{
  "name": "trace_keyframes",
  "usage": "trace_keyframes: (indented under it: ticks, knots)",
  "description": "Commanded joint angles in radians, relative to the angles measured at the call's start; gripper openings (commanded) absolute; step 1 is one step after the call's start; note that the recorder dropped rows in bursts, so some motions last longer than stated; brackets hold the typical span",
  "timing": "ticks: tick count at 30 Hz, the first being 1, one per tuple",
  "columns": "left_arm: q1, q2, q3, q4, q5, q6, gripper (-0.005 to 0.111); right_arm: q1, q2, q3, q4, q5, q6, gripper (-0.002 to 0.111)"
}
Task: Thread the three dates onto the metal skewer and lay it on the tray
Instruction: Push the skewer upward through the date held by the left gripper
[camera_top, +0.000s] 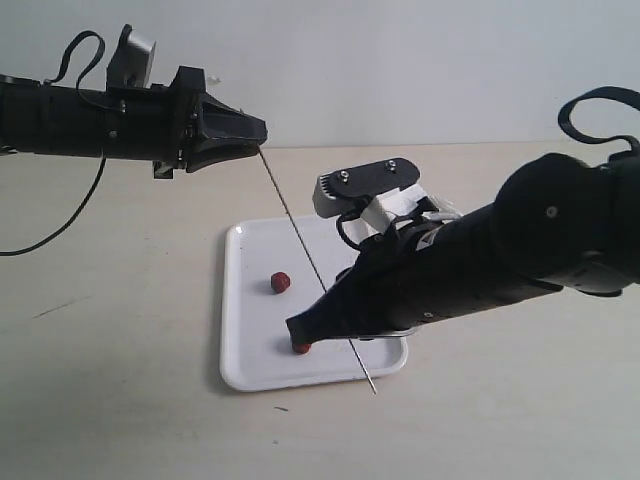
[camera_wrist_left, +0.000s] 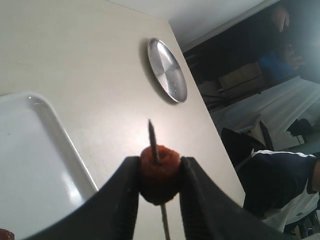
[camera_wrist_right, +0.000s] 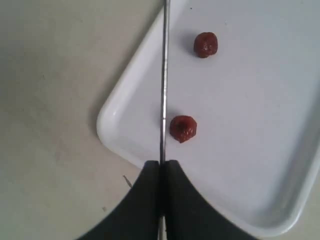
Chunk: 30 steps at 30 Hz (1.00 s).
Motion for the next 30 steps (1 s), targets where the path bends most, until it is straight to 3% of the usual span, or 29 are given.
trace_keyframes:
  ticks: [1,30]
  knots:
    - [-0.006,-0.001,0.002,0.002,0.025,0.009,0.027,0.003,0.041,-0.045,-0.003,-0.016,-0.008,0.0]
    - [-0.006,-0.001,0.002,0.022,0.033,0.034,0.027,0.003,0.125,-0.187,-0.003,-0.129,-0.003,0.0]
